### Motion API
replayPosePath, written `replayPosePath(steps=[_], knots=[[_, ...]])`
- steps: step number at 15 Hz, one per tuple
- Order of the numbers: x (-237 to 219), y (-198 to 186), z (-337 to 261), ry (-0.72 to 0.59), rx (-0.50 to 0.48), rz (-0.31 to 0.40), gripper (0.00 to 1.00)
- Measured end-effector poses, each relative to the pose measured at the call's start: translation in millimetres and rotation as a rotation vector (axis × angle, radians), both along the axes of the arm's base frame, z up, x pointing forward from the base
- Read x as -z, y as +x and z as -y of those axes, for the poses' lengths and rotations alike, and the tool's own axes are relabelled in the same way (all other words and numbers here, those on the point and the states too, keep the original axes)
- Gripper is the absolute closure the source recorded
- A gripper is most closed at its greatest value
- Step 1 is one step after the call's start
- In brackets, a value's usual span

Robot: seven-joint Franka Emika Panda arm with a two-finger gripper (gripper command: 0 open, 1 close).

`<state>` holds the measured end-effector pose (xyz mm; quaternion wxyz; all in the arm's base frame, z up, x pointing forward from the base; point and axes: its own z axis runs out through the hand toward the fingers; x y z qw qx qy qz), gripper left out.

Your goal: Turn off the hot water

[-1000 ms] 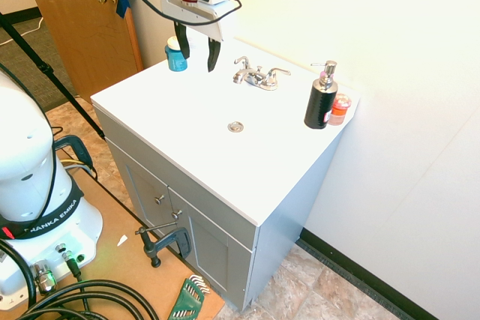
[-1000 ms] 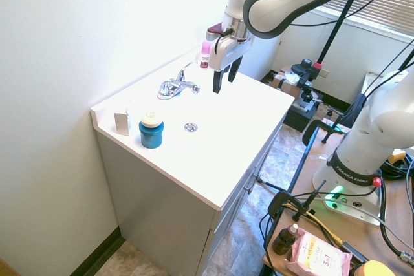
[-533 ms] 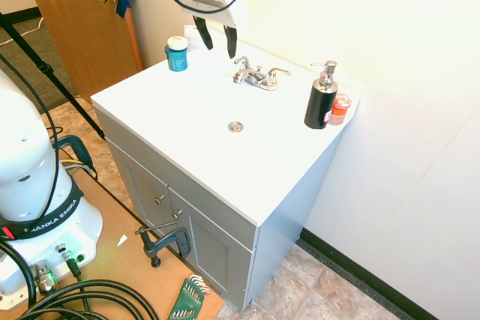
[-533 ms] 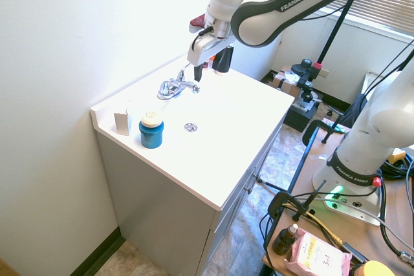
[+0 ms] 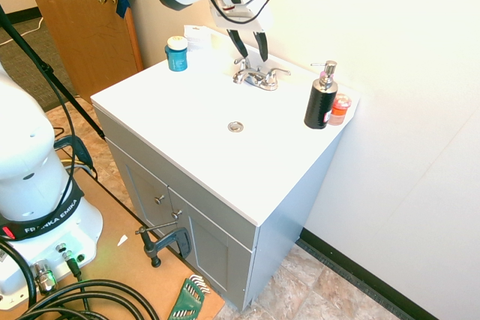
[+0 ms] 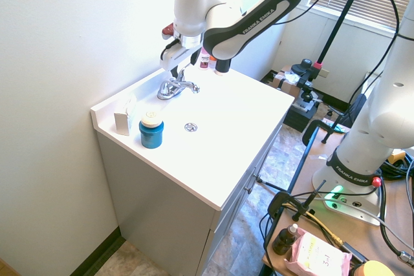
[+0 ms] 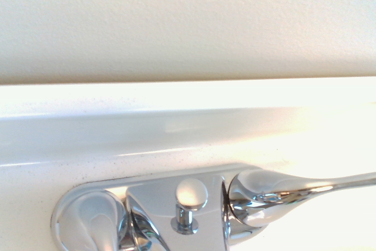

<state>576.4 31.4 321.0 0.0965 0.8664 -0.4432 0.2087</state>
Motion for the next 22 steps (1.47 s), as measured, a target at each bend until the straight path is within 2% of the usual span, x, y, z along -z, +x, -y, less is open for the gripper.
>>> replayPosePath(steps=[6, 11, 17, 19, 22], knots=[[15, -3, -3, 0.026, 0.034, -0.039, 0.00], [18, -3, -31, 0.074, 0.023, -0.054, 0.00], [25, 20, -50, 0.092, 0.013, -0.045, 0.00], [18, 11, -47, 0.121, 0.020, -0.052, 0.00], [-1, -39, -36, 0.188, 0.016, -0.100, 0.00]])
